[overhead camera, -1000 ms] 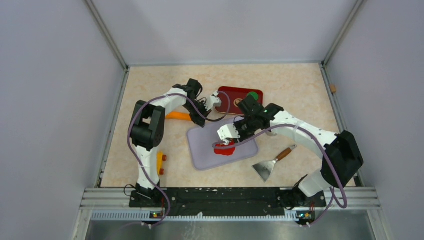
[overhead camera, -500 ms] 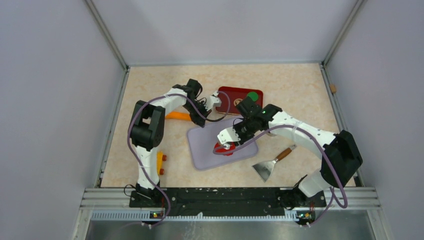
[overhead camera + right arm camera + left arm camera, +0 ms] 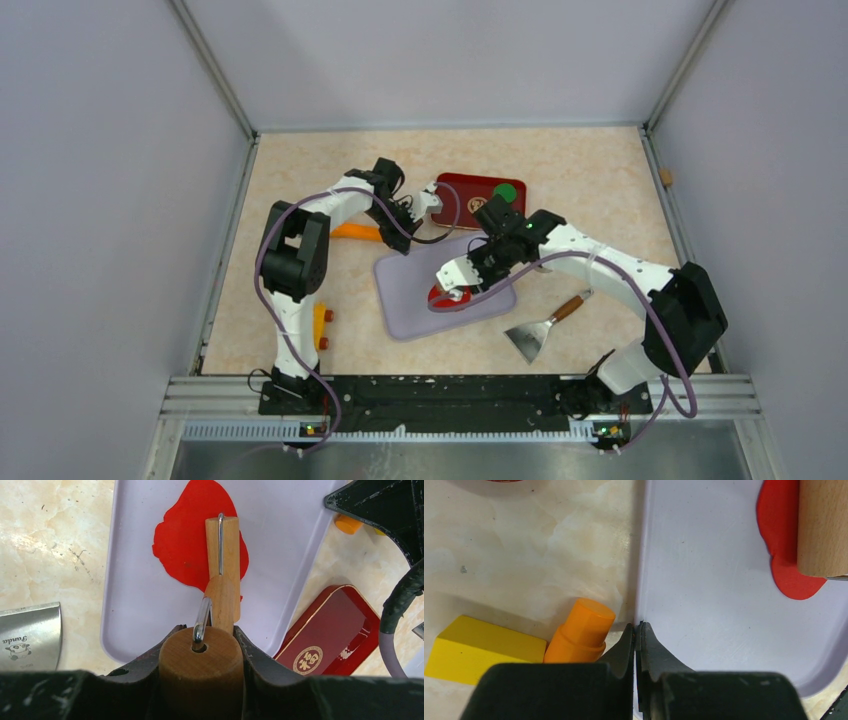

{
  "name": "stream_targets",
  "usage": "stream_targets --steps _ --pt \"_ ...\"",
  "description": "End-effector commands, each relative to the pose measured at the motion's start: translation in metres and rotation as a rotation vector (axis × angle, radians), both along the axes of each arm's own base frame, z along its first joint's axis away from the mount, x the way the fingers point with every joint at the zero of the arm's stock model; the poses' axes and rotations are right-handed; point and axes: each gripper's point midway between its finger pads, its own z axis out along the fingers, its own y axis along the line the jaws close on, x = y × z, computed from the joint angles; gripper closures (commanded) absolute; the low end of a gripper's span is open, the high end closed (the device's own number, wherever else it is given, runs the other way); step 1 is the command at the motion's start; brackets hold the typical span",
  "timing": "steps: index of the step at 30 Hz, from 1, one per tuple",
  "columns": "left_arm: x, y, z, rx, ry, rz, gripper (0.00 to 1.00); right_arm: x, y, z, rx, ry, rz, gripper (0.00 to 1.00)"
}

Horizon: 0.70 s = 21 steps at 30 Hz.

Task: Roll out the dumpling wrappers from the dough

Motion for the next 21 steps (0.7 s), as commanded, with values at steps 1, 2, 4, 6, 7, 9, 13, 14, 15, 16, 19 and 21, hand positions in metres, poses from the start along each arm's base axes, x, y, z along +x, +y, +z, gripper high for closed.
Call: stream_targets --steps 1,2,4,6,7,9,13,14,15,16,19,21 --pt "0.003 0.004 0.004 0.0 -0.033 0.002 1.0 -0.152 -0.109 -0.043 -0.49 0.646 -0.025 1.0" --pt "0.003 0.005 0.004 0.0 -0.033 0.003 1.0 -0.154 -0.11 -0.042 -0.496 0.648 -0.02 1.0" --pt "0.003 0.005 0.004 0.0 -0.032 0.004 1.0 -0.156 -0.113 -0.039 -0.508 0.651 -0.016 1.0" --pt "0.003 0.006 0.005 -0.001 -0.031 0.005 1.0 -0.157 -0.114 -0.034 -0.512 0.651 -0.017 1.0" --pt "0.003 0.006 0.005 -0.002 -0.031 0.005 1.0 -0.157 -0.114 -0.031 -0.513 0.649 -0.018 1.0" --pt "0.002 0.005 0.004 -0.003 -0.031 0.007 1.0 -0.158 -0.116 -0.025 -0.52 0.647 -0.017 1.0" --pt "0.004 0.004 0.004 -0.007 -0.032 0.009 1.0 -0.158 -0.12 -0.021 -0.536 0.646 -0.02 1.0" --pt "0.004 0.004 0.005 -0.009 -0.034 0.01 1.0 -0.159 -0.12 -0.021 -0.538 0.647 -0.02 1.0" --pt "0.004 0.004 0.005 -0.01 -0.032 0.011 1.0 -0.158 -0.12 -0.021 -0.537 0.645 -0.023 1.0" --pt "0.005 0.003 0.005 -0.012 -0.034 0.012 1.0 -0.159 -0.12 -0.021 -0.537 0.648 -0.028 1.0" --pt "0.006 0.003 0.006 -0.015 -0.037 0.015 1.0 -0.159 -0.118 -0.022 -0.534 0.652 -0.041 1.0" --pt "0.006 0.002 0.006 -0.016 -0.035 0.017 1.0 -0.159 -0.117 -0.023 -0.532 0.652 -0.05 1.0"
